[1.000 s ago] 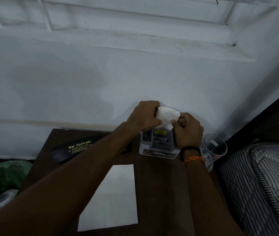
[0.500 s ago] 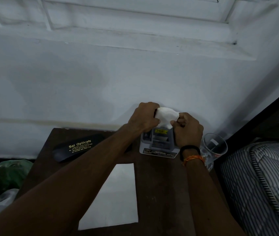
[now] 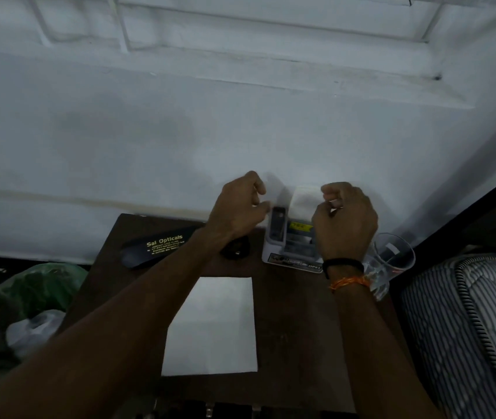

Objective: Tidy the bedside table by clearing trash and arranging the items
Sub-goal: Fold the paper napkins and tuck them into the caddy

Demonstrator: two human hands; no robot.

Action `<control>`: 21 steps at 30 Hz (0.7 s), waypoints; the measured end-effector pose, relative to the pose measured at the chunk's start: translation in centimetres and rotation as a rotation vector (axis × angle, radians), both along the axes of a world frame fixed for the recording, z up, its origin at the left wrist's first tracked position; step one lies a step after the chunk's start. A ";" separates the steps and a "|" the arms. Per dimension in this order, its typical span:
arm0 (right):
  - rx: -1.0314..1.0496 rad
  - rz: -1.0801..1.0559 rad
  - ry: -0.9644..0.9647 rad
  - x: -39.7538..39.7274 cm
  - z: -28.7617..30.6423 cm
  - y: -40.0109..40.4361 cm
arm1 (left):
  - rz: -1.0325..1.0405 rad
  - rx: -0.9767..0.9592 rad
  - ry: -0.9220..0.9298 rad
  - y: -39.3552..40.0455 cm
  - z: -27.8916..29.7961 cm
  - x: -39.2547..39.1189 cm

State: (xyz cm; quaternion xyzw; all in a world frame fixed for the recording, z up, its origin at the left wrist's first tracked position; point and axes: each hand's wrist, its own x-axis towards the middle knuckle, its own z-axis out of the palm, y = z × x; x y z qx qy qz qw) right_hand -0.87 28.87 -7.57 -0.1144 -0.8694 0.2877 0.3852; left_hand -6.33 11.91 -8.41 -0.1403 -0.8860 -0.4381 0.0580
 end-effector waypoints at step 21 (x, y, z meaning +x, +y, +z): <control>-0.226 0.165 -1.088 8.6 -6.1 -9.7 | -0.180 -0.533 -0.428 -9.6 -5.8 13.9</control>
